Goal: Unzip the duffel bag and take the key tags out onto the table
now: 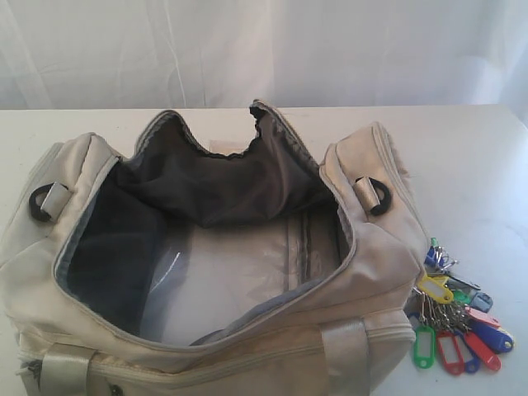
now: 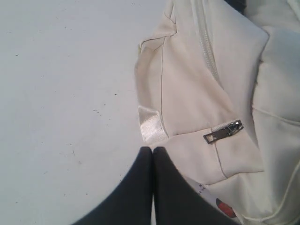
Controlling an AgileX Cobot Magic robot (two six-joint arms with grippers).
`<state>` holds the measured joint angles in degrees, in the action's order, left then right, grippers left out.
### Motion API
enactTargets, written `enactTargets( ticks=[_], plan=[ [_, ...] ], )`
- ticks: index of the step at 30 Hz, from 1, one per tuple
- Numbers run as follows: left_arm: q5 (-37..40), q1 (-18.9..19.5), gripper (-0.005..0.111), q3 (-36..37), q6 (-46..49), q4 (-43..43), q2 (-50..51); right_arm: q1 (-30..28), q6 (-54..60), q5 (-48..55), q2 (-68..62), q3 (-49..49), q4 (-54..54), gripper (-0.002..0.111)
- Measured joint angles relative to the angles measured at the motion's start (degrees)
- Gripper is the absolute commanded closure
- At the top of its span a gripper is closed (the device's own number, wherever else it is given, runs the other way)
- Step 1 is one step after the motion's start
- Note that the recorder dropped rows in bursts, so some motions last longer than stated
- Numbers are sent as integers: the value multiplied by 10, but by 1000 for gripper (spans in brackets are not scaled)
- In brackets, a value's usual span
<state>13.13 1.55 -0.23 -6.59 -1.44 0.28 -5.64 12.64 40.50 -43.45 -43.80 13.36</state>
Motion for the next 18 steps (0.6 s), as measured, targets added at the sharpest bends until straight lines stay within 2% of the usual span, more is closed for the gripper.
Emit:
enactTargets(
  ticks=[12,18],
  plan=[
    [0,4,107,0,-2,40,0,0,0,0,0,0,0,108],
    [0,10,107,0,-31,40,0,0,0,0,0,0,0,108]
  ],
)
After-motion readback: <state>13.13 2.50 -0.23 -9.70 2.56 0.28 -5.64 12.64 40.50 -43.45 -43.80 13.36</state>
